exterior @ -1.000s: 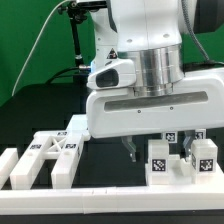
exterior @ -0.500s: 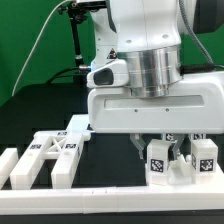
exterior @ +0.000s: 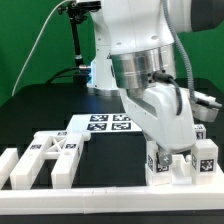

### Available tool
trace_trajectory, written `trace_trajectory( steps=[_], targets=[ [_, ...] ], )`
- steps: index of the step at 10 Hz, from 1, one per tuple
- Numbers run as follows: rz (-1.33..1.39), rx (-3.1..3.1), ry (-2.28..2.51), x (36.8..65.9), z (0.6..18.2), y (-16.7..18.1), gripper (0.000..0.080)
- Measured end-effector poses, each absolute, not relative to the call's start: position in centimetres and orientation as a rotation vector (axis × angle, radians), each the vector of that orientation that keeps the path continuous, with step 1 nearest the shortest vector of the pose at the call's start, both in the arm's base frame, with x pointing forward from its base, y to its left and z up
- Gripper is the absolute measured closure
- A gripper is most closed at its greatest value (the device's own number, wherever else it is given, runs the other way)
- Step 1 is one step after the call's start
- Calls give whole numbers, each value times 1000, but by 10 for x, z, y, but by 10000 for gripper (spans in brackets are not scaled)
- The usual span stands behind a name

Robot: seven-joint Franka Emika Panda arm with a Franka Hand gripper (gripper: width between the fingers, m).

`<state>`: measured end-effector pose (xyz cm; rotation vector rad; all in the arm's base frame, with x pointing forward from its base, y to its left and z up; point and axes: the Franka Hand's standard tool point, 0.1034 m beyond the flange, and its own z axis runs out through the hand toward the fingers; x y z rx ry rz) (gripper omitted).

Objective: Assemble chair

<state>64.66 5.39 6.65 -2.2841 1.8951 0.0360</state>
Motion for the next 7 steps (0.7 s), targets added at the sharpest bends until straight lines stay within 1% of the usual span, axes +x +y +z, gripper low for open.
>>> trace_trajectory(
  steps=[1,3,4,5,6,7],
  targets=[
    [44,-2224,1966,647,67,55,511],
    [38,-2267,1916,647,66,55,511],
    [35,-2297,1885,646,66,55,330],
    [34,-2450,1699,643,64,54,207],
    [39,-2612,1442,642,65,50,168],
    [43,-2717,1231,643,67,48,168]
  ],
)
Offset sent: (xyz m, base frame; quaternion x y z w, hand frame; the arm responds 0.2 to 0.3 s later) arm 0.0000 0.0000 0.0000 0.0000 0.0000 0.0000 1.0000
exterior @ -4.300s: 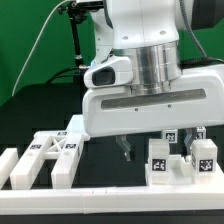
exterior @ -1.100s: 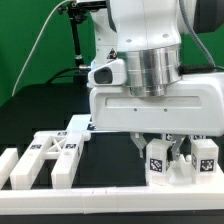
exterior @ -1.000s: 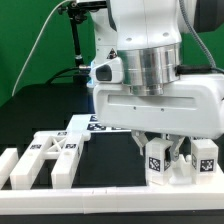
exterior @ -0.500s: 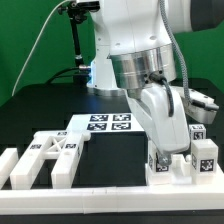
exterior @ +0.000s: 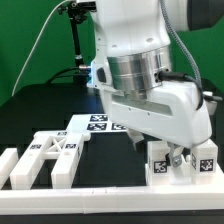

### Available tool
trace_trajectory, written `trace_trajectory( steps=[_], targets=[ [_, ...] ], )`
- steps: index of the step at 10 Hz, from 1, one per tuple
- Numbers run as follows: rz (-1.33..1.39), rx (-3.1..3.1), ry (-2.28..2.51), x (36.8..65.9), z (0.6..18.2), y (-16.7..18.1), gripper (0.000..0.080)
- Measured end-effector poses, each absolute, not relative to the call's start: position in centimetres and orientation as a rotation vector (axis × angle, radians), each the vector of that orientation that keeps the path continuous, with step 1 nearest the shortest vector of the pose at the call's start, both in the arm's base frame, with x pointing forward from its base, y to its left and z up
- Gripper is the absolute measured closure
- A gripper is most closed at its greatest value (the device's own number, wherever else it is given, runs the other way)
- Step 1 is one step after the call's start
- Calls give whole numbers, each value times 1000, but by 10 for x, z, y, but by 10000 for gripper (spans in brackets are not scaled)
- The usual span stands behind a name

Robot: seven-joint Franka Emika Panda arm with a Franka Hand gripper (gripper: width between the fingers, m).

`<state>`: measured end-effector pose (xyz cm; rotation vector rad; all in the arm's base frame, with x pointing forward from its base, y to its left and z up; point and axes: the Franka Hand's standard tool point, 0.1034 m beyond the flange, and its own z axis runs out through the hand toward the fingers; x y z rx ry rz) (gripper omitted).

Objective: Assemble chair

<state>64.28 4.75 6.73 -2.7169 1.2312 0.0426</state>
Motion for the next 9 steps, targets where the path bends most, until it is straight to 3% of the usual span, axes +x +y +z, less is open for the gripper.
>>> trace_trajectory(
  steps=[4,6,9],
  targets=[
    [29,-2901,711,638,65,50,151],
    [-90,-3035,108,647,69,49,151],
    [-133,-3035,108,648,68,50,197]
  ],
)
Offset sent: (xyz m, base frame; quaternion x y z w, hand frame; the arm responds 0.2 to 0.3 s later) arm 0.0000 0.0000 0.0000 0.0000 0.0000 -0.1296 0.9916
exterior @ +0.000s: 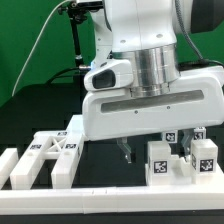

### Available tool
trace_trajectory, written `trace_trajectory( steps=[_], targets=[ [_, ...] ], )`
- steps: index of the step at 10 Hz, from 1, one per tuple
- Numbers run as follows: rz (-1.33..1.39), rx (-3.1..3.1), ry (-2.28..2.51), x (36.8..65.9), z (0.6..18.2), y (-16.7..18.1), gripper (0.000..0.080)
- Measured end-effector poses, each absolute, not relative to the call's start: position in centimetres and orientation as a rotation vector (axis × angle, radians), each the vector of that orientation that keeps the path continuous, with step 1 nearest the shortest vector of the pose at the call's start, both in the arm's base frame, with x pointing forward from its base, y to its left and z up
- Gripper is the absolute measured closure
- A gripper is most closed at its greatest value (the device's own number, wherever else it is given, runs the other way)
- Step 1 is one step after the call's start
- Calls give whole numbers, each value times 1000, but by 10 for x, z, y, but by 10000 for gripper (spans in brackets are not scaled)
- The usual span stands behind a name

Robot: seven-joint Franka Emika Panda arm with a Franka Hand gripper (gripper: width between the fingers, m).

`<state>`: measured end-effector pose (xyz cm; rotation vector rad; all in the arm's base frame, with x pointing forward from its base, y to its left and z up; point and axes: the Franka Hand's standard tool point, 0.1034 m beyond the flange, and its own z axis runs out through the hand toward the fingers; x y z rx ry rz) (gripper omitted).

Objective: Assemble chair

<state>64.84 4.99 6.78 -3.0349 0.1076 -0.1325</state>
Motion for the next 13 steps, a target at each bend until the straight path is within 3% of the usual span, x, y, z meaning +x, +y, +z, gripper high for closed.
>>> trace_trajectory(
  steps=[1,2,3,10,13],
  targets=[
    [-127,-3027,206,648,68,50,378],
    [-121,-3016,311,648,67,50,378],
    [-117,-3002,407,648,67,50,514],
    [33,-2289,1927,647,69,51,514],
    [66,-2020,2199,647,68,52,514]
  ],
)
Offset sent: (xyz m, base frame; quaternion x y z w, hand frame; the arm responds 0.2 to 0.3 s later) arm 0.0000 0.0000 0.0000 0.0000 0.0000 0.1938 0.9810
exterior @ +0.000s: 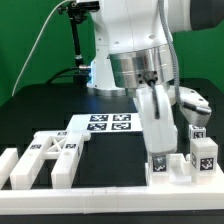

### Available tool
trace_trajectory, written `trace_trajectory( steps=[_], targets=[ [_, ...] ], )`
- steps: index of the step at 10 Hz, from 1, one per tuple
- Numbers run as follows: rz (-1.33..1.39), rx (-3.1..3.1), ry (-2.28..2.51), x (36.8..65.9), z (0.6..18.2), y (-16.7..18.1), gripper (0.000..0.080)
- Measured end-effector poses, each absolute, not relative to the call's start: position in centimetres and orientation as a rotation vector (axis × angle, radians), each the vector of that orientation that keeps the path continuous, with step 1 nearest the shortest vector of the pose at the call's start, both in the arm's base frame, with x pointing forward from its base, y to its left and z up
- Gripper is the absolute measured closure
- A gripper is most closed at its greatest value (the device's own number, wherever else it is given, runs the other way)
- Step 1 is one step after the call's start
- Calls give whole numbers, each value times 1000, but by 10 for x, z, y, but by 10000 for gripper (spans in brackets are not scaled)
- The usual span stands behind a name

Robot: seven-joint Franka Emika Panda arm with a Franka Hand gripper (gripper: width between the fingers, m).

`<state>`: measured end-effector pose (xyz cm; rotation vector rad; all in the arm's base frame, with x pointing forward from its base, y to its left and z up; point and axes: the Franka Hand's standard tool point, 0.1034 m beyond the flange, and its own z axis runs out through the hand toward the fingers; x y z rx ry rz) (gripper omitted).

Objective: Assemble chair

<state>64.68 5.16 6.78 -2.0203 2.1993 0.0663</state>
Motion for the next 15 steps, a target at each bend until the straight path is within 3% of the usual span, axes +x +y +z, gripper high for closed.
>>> trace_trajectory(
  steps=[5,6,7,8,9,10,15],
  targets=[
    [69,-1936,2294,644,66,50,483],
    [68,-1940,2289,644,67,50,294],
    [56,-1984,2235,647,77,49,294],
    [43,-2007,2187,648,97,46,180],
    [36,-2013,2165,645,111,45,159],
    [38,-2012,2164,644,113,45,159],
    [38,-2029,2153,643,111,46,151]
  ],
)
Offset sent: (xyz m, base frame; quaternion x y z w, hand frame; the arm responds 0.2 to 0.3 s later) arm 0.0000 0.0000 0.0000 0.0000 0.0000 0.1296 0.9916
